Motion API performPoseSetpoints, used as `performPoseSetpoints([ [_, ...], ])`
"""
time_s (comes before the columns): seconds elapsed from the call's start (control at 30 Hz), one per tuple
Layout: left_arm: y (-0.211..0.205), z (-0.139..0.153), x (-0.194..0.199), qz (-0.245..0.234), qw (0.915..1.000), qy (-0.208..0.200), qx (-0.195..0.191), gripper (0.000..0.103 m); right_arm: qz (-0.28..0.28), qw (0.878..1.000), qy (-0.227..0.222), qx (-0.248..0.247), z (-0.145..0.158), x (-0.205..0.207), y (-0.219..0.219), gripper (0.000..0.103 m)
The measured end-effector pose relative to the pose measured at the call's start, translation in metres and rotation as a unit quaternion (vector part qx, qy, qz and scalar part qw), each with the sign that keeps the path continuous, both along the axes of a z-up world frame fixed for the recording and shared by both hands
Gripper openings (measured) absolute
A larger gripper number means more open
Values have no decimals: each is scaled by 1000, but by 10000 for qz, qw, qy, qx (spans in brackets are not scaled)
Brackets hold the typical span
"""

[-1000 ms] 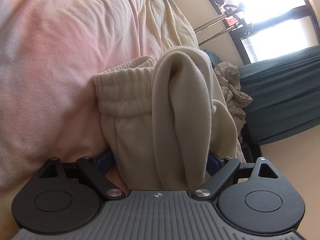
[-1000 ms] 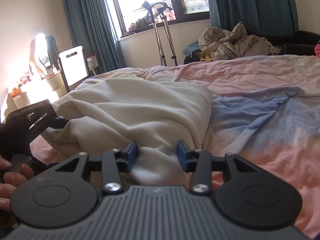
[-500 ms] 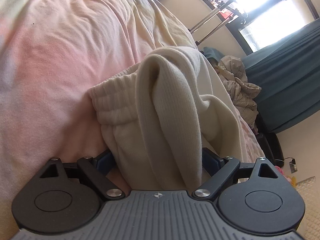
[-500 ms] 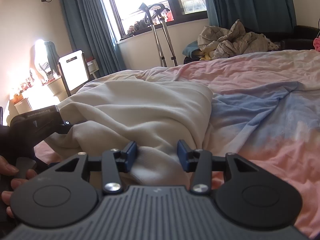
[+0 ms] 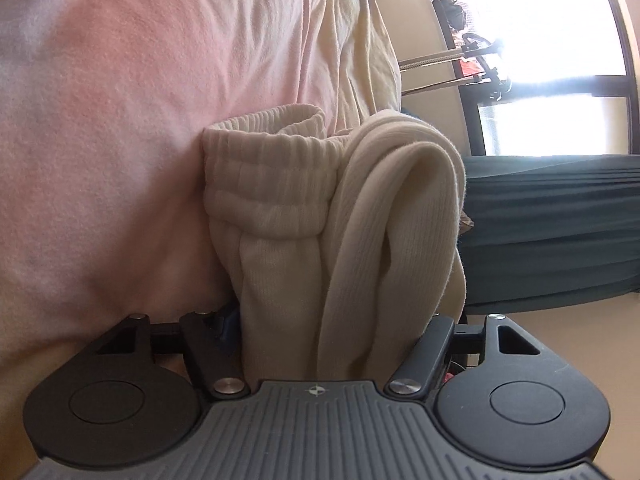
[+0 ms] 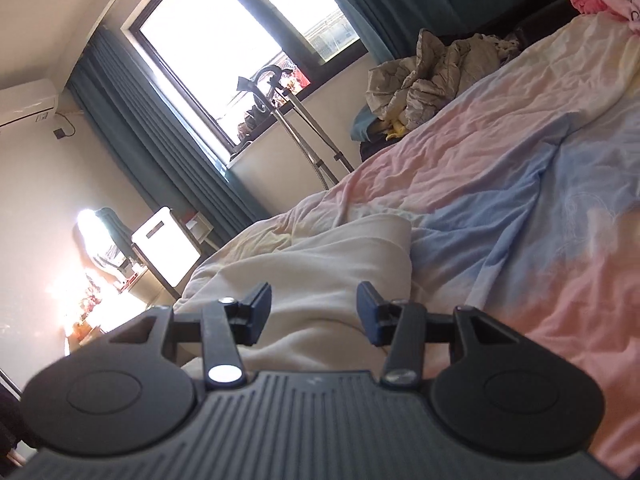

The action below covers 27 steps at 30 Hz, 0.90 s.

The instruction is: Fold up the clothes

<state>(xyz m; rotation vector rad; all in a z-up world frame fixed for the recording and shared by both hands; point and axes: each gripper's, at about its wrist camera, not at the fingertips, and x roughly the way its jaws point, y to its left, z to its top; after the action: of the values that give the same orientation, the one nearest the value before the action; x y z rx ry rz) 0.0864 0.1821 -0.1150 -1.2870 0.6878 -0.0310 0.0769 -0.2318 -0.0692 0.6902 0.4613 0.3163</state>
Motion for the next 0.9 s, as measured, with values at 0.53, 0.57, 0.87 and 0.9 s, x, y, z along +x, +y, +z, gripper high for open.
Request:
performPoseSetpoints([
  [0.53, -6, -19, 26, 10, 9996, -237, -145, 74, 728, 9828, 1248, 1149, -61, 102, 7, 90],
  [0.57, -8, -19, 28, 15, 9997, -248, -45, 74, 750, 9834, 1246, 1083, -61, 104, 9, 89],
  [0.87, -17, -8, 27, 28, 9970, -279, 719, 43, 614, 9941, 867, 226, -42, 98, 23, 50],
  [0.9, -18, -4, 24, 77, 9970, -316, 706, 41, 611, 9952, 764, 80, -34, 95, 26, 47],
])
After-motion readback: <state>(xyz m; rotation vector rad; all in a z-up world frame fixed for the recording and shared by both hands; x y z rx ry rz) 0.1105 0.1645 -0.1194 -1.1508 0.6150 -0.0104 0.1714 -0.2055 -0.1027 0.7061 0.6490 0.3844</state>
